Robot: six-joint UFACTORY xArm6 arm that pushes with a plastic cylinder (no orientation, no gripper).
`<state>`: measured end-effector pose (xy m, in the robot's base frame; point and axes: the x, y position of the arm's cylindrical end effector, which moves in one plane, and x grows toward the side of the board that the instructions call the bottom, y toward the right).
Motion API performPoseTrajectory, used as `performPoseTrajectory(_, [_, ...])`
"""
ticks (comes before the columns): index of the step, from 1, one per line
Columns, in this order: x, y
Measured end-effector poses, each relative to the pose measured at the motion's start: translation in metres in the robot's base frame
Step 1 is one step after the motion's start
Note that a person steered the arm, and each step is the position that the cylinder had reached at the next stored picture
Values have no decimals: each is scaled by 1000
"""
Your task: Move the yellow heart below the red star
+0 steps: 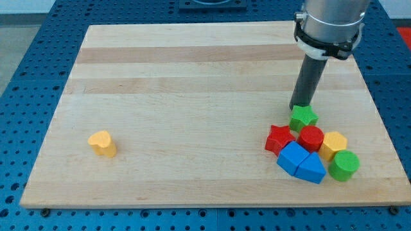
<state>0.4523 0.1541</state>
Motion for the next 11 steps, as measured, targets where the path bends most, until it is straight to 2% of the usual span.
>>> performPoseTrajectory(2, [4, 0])
performPoseTrajectory(3, [-10, -64])
performPoseTrajectory(6, [23, -321])
performPoseTrajectory(7, [26, -362])
performPoseTrajectory(9, [70, -379])
performPoseTrajectory(11, [70, -357])
